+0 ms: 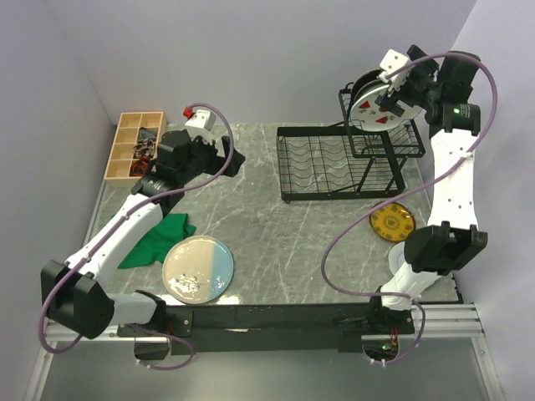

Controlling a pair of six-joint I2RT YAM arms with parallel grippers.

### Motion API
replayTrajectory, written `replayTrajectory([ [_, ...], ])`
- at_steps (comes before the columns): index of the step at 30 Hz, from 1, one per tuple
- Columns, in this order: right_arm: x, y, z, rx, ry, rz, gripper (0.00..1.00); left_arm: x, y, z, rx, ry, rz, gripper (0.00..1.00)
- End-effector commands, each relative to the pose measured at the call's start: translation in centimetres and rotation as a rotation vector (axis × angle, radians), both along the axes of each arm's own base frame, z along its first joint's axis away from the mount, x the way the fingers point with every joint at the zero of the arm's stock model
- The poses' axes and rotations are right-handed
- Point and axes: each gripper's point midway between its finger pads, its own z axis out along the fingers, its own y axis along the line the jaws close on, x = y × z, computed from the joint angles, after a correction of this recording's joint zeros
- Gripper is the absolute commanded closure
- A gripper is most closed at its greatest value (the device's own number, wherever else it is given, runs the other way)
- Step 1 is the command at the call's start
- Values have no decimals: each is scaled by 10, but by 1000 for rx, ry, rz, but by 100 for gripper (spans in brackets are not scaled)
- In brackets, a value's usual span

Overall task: Load the plates into the dish rack
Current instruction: Grab a plate with the right arm

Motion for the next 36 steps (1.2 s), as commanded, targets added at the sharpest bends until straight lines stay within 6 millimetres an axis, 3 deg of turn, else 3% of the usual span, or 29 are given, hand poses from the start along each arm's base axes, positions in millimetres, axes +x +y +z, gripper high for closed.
replayTrajectory([
  [1, 20, -12, 1, 51, 2, -70, 0, -9, 7, 28, -55, -62, 26, 0],
  [10, 61, -21, 0, 102, -36, -156, 0, -18, 14, 24, -75, -50, 55, 1],
  [18, 67, -19, 2, 108, -52, -180, 0, -20, 14, 23, -85, -47, 53, 1],
  [26, 29, -2, 29, 137, -60, -113, 0, -15, 6, 6, -118, 38, 34, 0],
  [30, -1, 16, 43, 186, -39, -57, 0, -5, 10, -2, -173, 155, 96, 1],
  [31, -7, 27, 34, 199, 3, -23, 0, -5, 17, -11, -170, 205, 128, 1],
  [33, -24, 44, 35, 205, 21, 25, 0, 0, 23, -18, -192, 258, 181, 0],
  [34, -31, 54, 23, 212, 73, 55, 0, 0, 29, -21, -192, 279, 207, 1],
  [36, -50, 87, 18, 216, 114, 145, 0, -3, 37, -29, -196, 330, 256, 1],
])
